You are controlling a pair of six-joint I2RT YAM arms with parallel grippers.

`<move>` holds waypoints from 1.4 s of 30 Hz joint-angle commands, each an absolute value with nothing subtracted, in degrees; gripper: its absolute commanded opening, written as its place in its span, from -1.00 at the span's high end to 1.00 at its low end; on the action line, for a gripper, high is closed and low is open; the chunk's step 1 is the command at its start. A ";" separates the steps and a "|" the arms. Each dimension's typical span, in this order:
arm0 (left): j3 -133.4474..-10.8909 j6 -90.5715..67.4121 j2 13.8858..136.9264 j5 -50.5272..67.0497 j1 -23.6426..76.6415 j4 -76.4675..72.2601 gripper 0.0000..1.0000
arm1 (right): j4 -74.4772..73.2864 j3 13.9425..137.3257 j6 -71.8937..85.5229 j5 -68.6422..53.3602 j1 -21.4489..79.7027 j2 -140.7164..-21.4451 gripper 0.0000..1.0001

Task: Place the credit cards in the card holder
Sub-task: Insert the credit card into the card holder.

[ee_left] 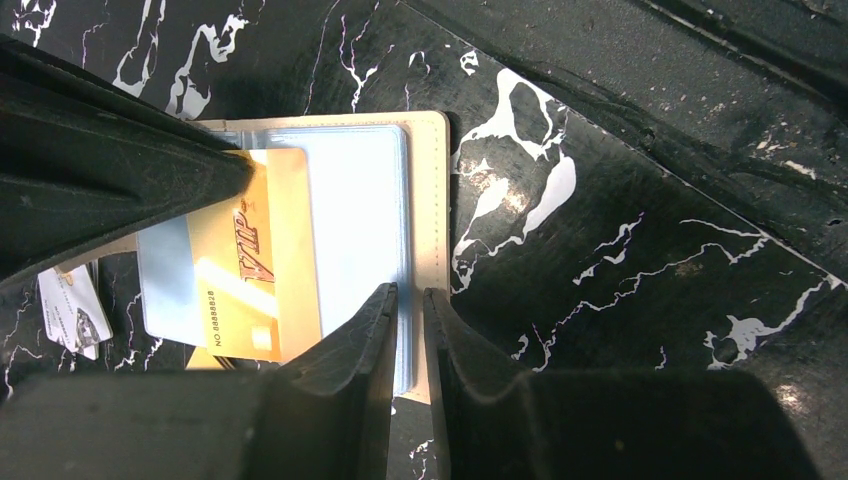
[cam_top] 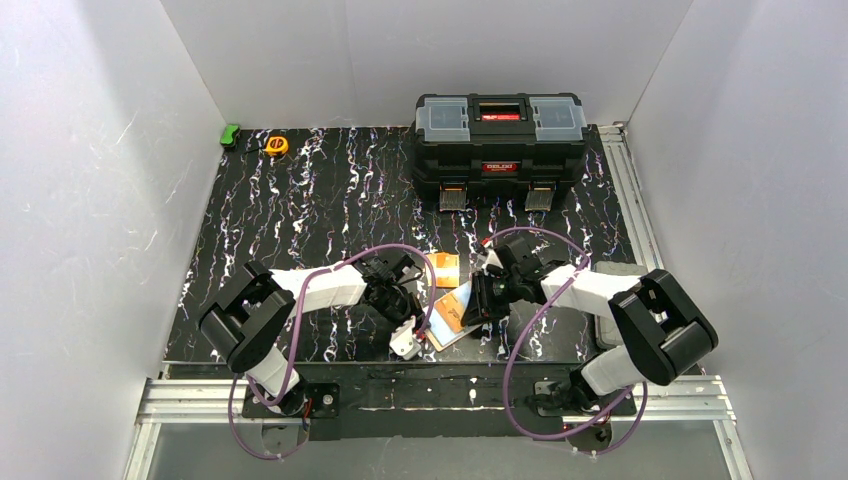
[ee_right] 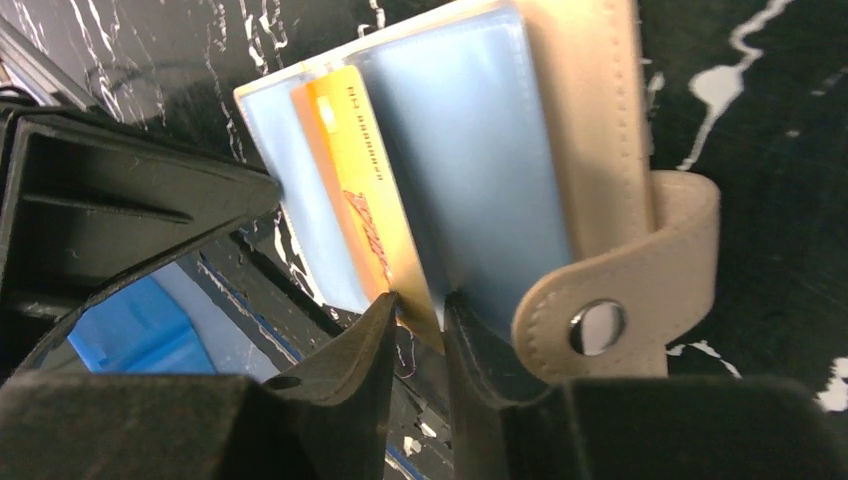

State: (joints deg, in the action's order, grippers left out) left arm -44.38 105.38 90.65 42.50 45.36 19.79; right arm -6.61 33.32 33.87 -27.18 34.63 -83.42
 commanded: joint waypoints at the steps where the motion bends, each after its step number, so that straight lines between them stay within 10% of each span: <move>1: -43.95 103.80 92.50 41.93 46.27 25.75 0.67 | -11.19 34.29 30.44 -25.51 36.86 -84.35 0.29; 12: -43.27 103.79 92.14 41.53 46.27 25.52 0.67 | -23.50 41.00 26.52 -18.13 37.30 -80.67 -0.18; 42: -40.13 103.41 90.52 41.31 46.36 21.06 0.66 | -14.21 48.25 26.30 -24.23 37.35 -91.10 -0.10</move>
State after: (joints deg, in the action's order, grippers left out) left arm -42.68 104.47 89.62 42.26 45.52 17.12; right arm -16.97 48.42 25.47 -22.33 36.16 -89.78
